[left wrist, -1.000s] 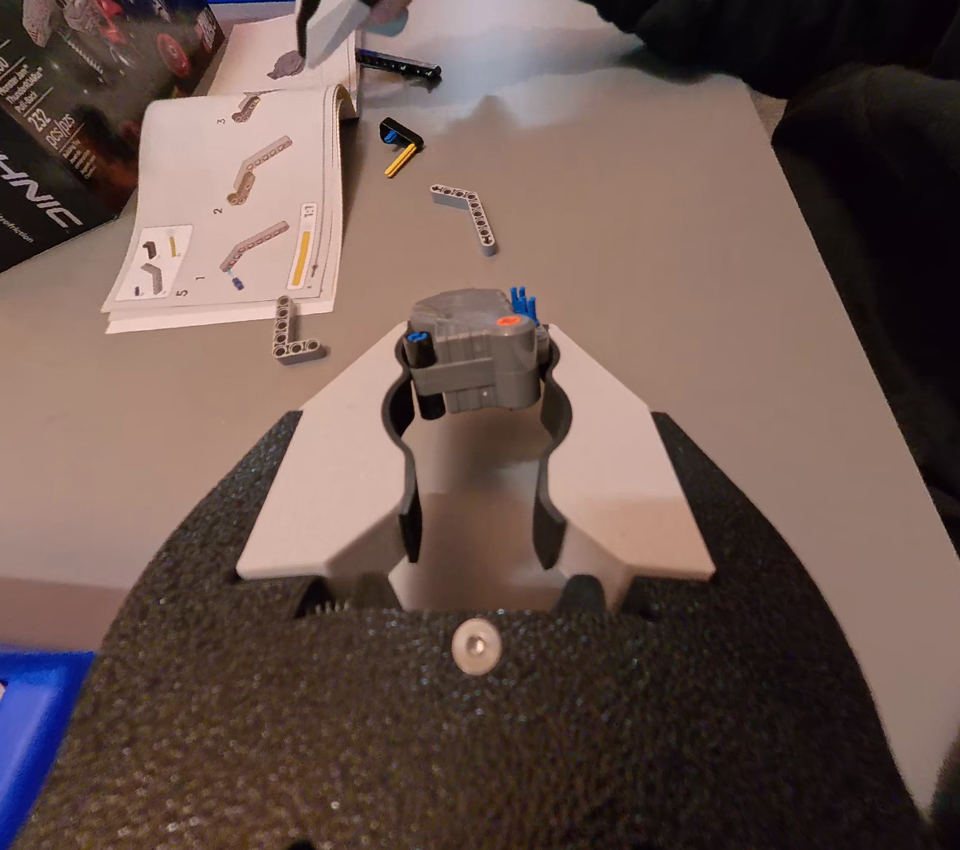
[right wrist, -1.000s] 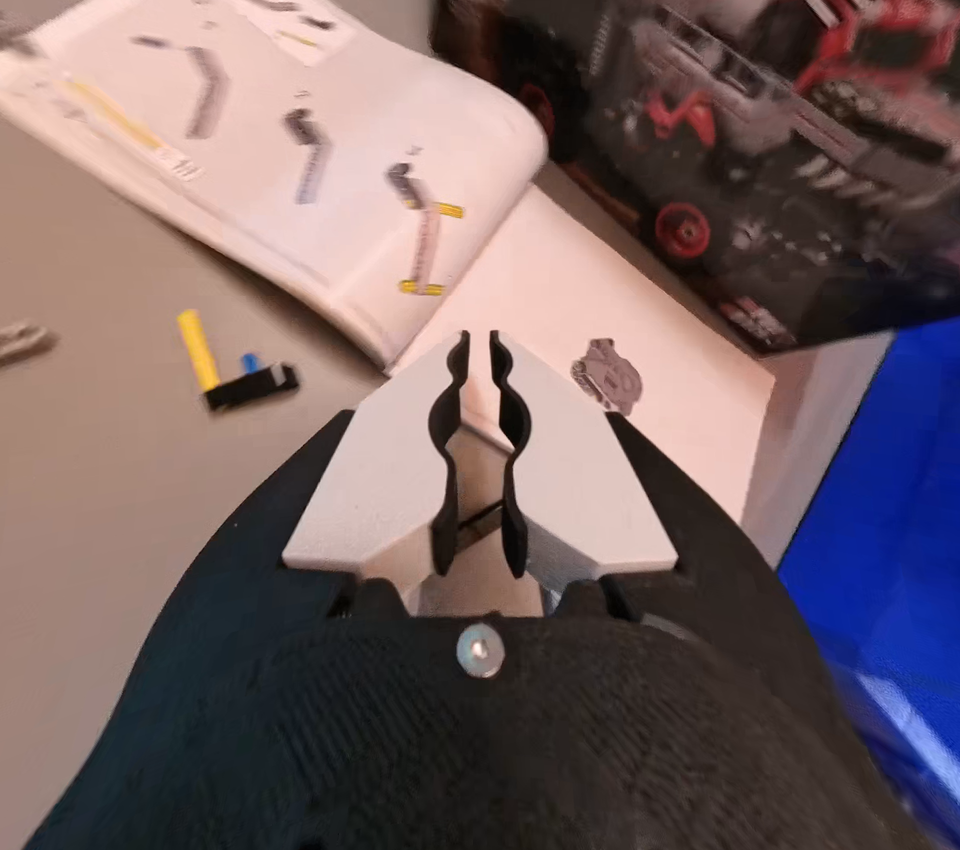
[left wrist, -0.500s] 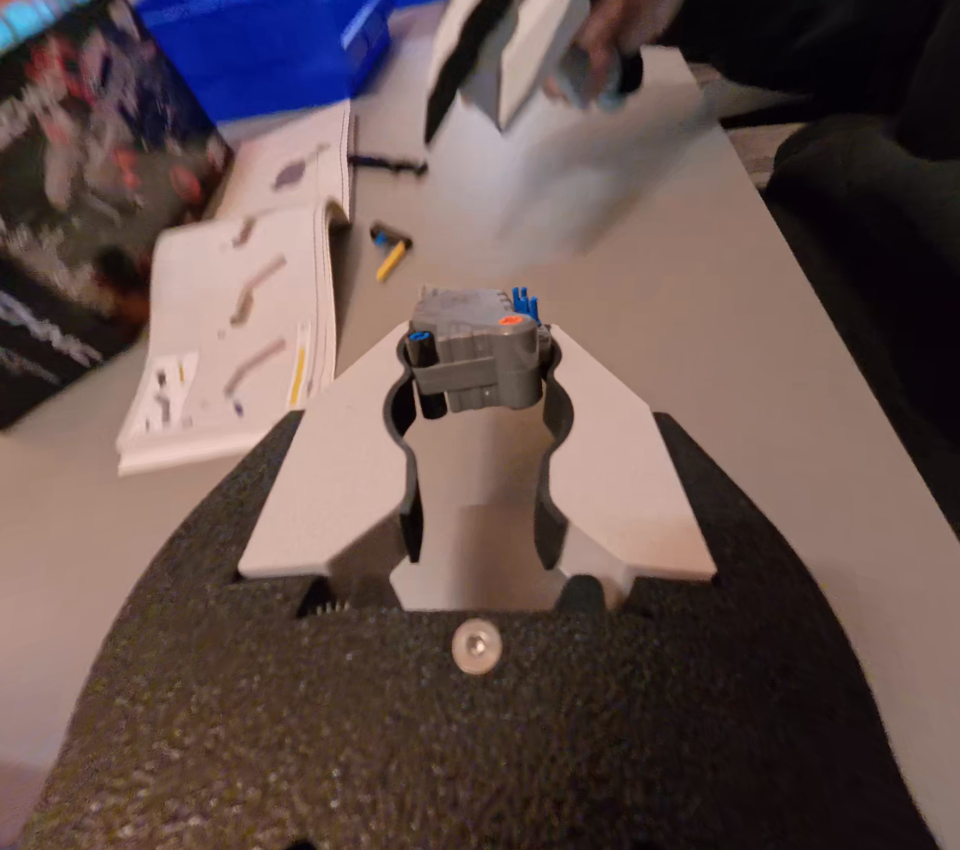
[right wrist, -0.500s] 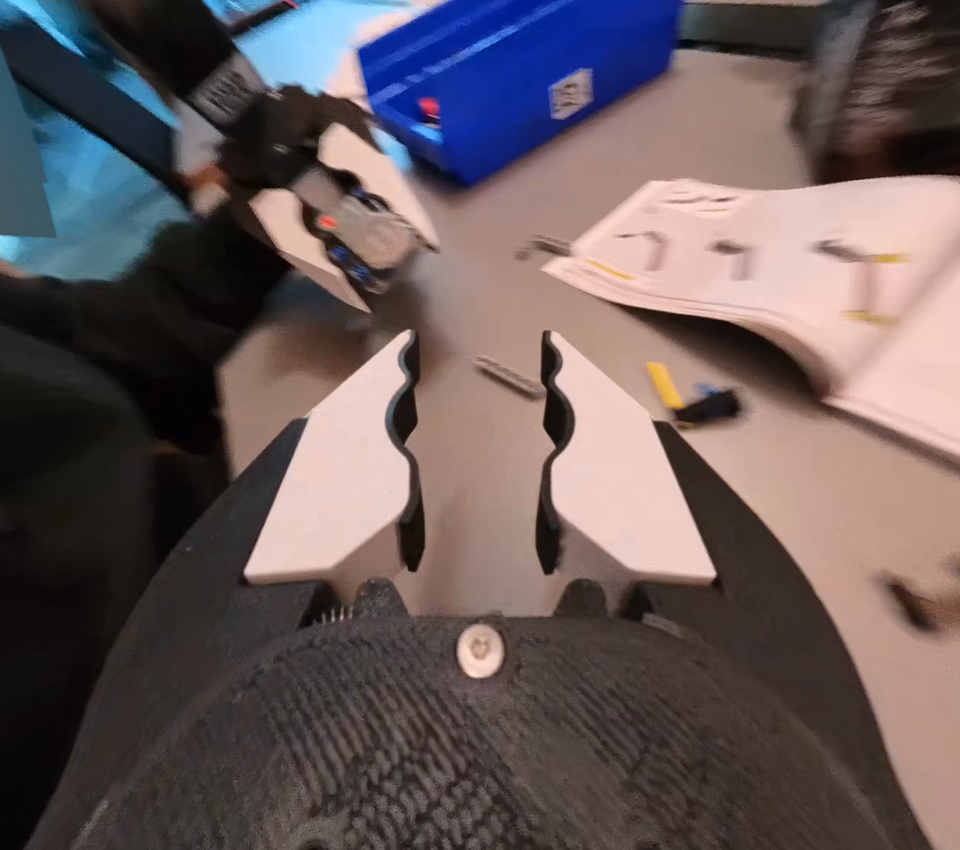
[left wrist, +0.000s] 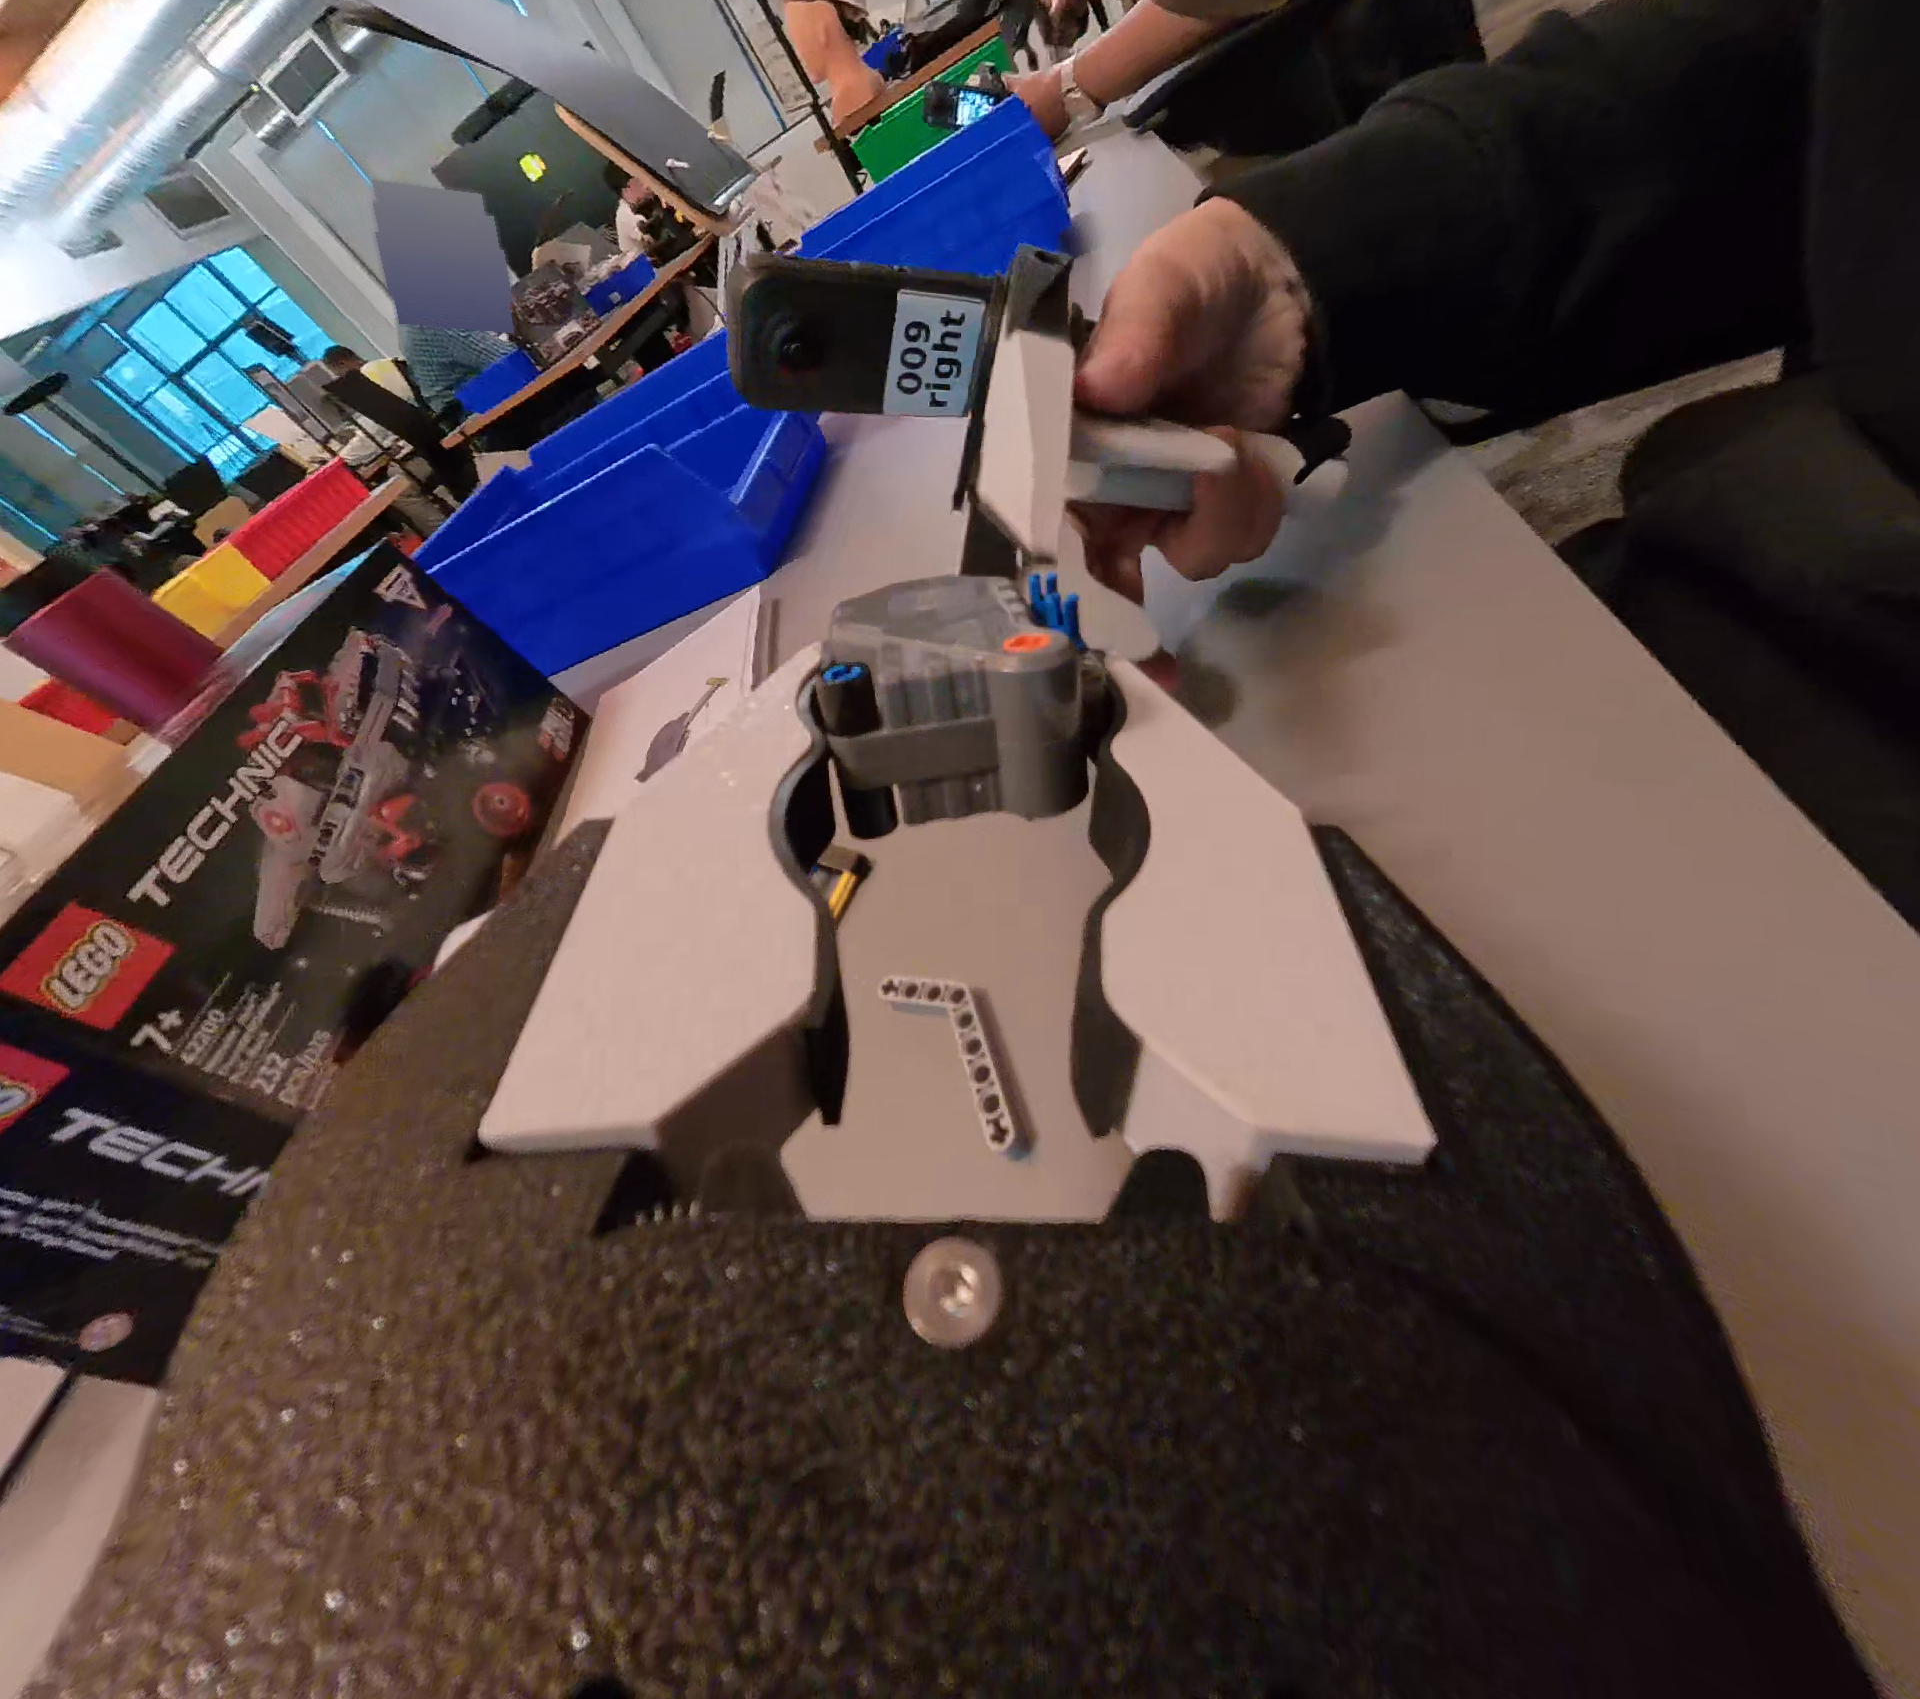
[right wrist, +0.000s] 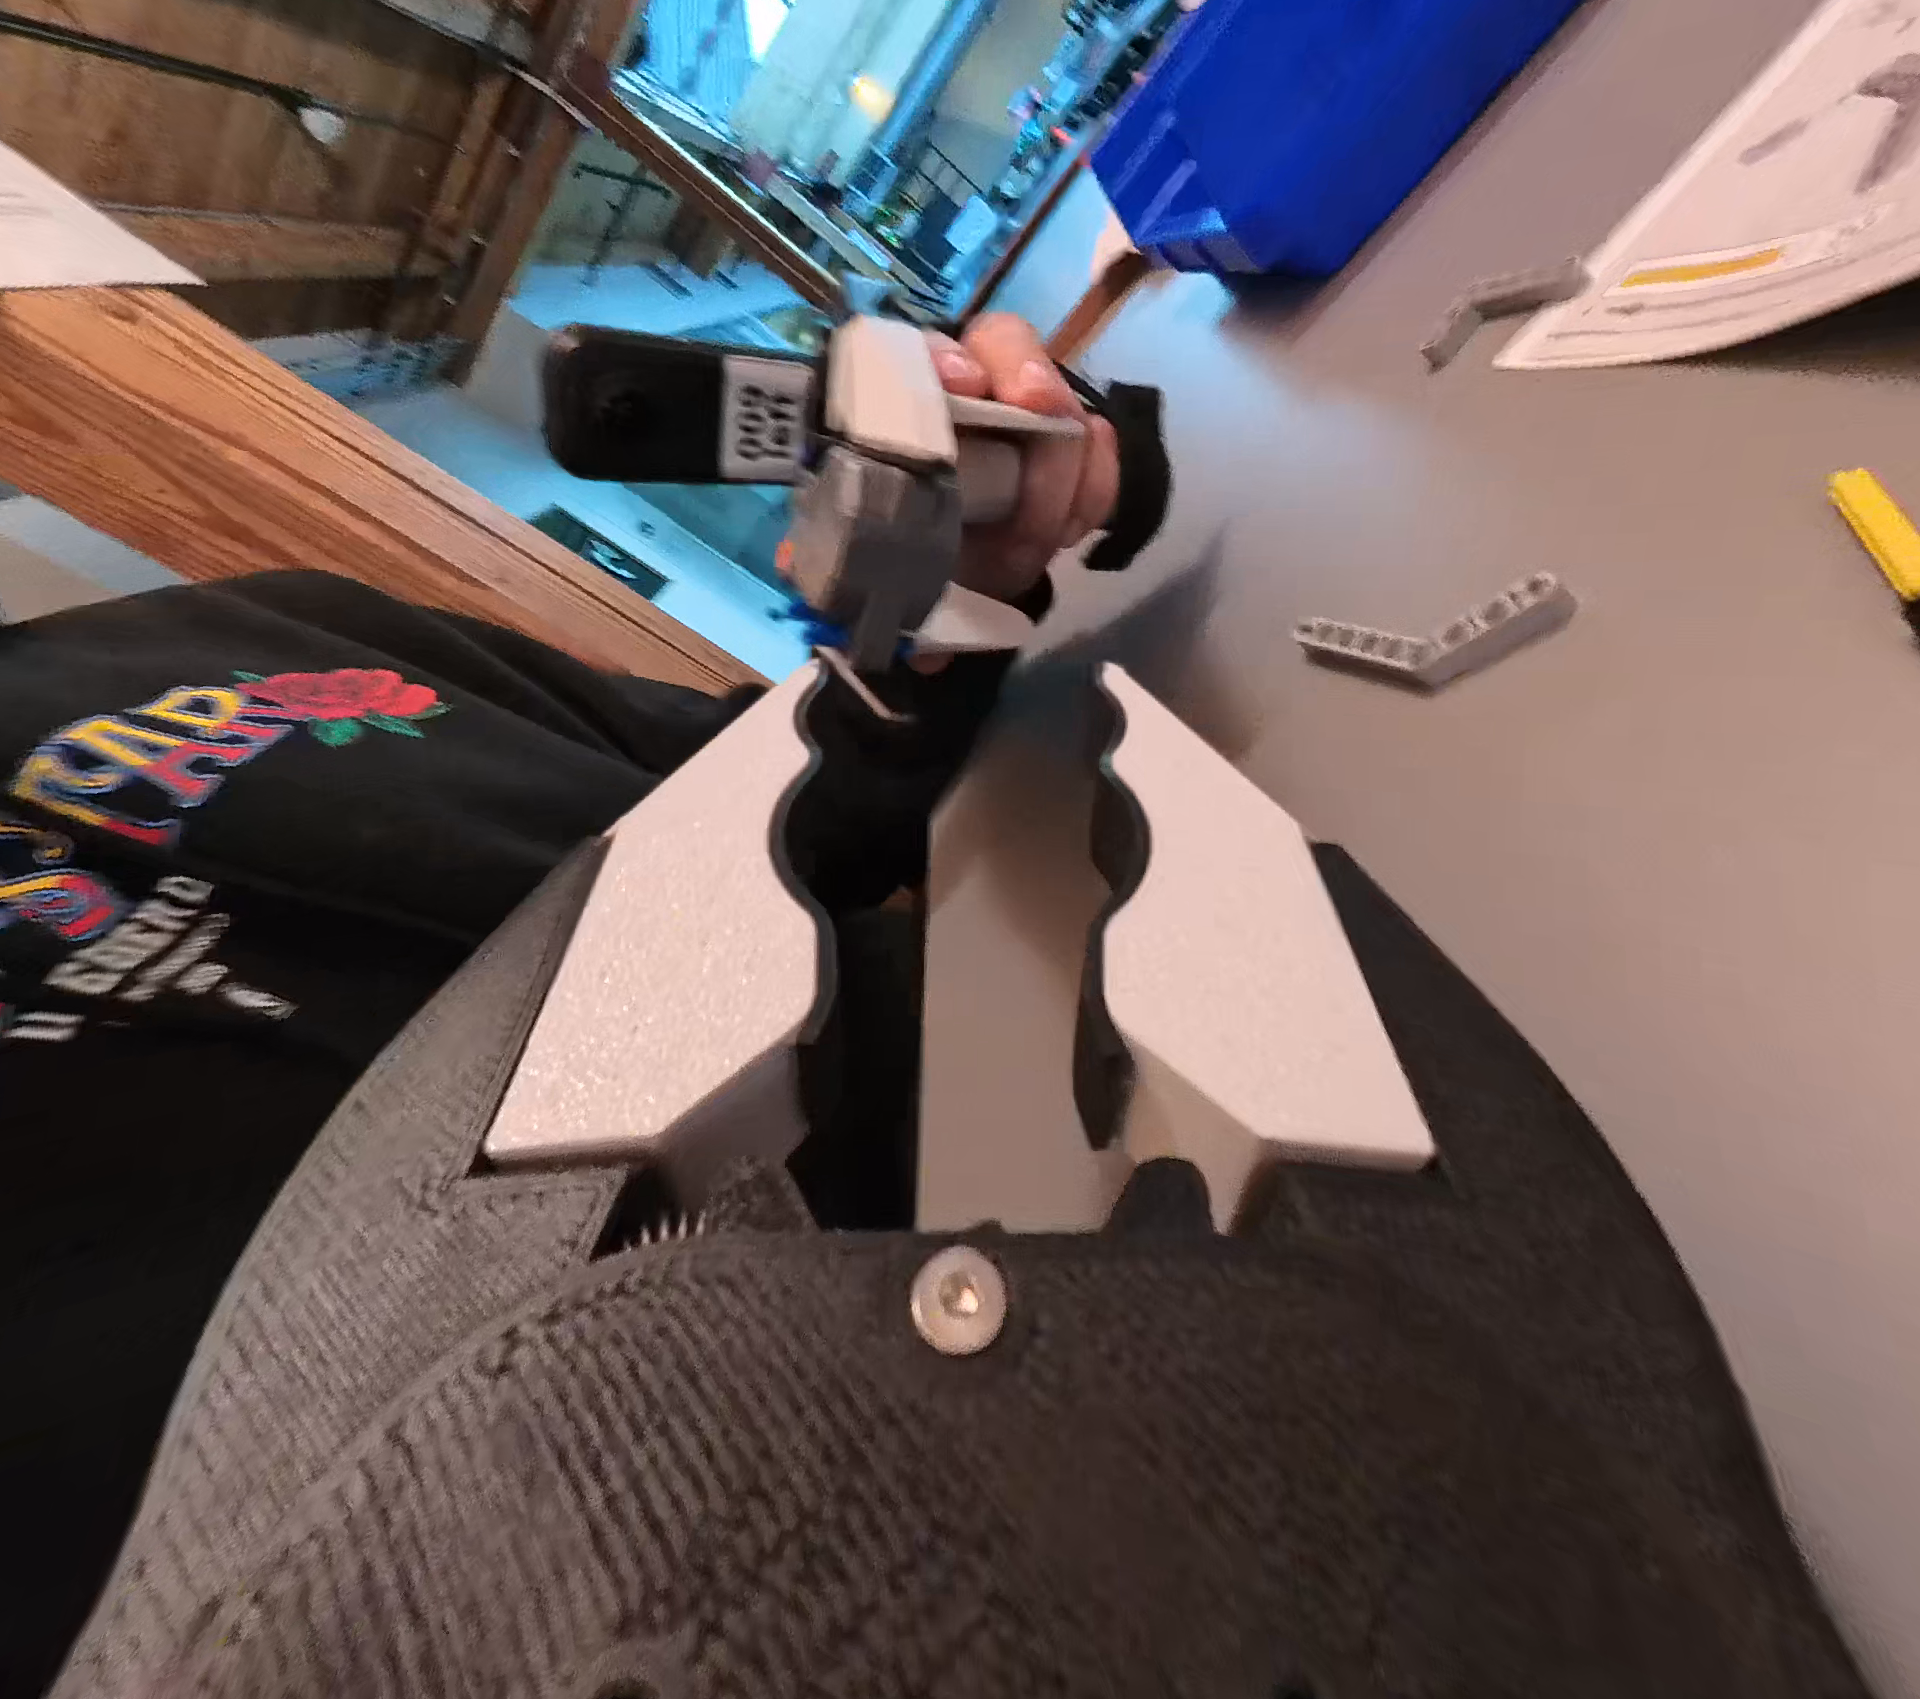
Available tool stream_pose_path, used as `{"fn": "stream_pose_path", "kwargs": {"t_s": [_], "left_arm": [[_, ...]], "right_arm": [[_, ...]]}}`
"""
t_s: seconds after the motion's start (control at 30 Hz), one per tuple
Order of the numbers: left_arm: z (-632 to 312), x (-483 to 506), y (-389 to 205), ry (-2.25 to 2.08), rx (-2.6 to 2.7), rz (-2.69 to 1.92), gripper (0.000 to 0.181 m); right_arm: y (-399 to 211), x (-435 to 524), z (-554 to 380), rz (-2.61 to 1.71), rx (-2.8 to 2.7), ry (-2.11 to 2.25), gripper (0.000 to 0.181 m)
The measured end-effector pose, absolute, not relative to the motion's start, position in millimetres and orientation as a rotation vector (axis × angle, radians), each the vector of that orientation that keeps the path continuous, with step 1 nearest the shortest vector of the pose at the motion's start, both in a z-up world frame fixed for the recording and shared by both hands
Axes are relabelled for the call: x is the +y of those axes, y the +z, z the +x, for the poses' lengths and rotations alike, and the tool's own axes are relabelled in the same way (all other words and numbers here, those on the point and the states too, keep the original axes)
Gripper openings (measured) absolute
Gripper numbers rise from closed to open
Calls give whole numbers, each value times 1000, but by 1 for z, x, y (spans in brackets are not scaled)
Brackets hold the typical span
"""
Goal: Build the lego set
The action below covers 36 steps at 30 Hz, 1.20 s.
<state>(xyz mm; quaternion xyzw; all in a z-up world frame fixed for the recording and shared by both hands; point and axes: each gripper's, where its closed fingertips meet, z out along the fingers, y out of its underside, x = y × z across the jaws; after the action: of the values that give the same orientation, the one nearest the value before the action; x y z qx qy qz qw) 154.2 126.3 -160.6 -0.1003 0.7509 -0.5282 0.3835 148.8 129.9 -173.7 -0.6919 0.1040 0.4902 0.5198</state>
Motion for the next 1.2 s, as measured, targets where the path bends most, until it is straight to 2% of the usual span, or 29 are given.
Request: {"fn": "stream_pose_path", "kwargs": {"t_s": [0.1,0.17,0.3,0.4,0.73,0.8,0.97,1.07,1.13,1.2], "left_arm": [[154,115,-161,-1336,1934,-208,44],[155,109,-162,-1331,1948,-188,44],[156,100,-164,-1351,1960,-160,44],[158,95,-167,-1337,1976,-157,44],[155,115,-189,-1124,2104,-363,47],[147,116,-199,-1068,2162,-378,39],[132,124,-204,-1031,2192,-417,38],[129,148,-212,-965,2204,-459,38],[130,174,-218,-933,2212,-545,38],[133,199,-221,-939,2213,-630,38]], "right_arm": [[-179,127,148,-1672,262,1163,72],[-166,124,144,-1584,255,1247,62],[-159,120,135,-1563,206,1297,58],[-154,121,138,-1521,207,1290,27],[-183,117,155,-1620,376,1156,24],[-190,119,149,-1646,387,1152,24],[-197,124,135,-1748,299,1136,25],[-209,127,147,-1883,227,932,34],[-218,128,164,-1980,175,705,28],[-225,134,188,-2052,173,417,32]]}}
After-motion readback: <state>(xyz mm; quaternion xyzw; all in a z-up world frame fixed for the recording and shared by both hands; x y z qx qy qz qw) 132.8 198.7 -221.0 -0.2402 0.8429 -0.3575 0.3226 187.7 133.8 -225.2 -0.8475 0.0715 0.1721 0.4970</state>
